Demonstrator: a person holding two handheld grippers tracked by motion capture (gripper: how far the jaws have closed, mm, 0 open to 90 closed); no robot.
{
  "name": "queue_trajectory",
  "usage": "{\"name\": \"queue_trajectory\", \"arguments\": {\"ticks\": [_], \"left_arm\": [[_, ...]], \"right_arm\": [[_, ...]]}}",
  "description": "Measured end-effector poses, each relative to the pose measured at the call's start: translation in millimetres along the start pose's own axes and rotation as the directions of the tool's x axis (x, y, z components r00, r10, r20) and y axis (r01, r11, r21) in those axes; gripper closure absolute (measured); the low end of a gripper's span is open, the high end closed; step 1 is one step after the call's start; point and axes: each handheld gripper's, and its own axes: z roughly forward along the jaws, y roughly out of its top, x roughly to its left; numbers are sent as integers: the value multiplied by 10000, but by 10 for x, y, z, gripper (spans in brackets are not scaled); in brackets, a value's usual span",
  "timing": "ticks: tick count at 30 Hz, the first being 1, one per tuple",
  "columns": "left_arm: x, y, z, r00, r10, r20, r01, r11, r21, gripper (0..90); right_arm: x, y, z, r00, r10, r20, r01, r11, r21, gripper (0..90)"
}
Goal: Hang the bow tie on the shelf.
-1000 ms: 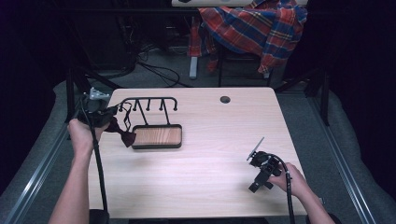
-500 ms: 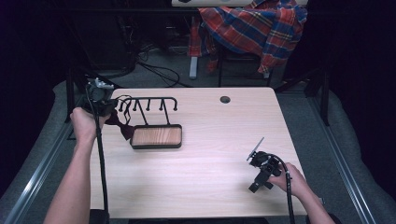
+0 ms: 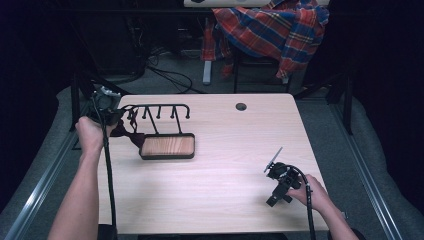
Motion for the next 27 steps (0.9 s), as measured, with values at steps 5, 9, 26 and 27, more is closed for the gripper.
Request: {"name": "queue_trajectory", "arguments": {"ticks": [5,9,26,27], "left_arm": [[29,-81,99,9998,-186,79,184,9994,283,880],[44,-121,138,9994,-331,99,327,9989,335,877],[-38,-139,182,9993,339,169,-348,9978,572,786],[-35,-142,179,9994,307,162,-315,9979,561,782]], "right_arm": [[-2,-3,3,10000,10,17,-10,10000,9,130],[1,-1,5,10000,13,12,-13,10000,32,130],[-1,-3,20,10000,-4,-25,4,10000,19,130],[-1,-2,18,10000,13,-20,-13,10000,52,131]]}}
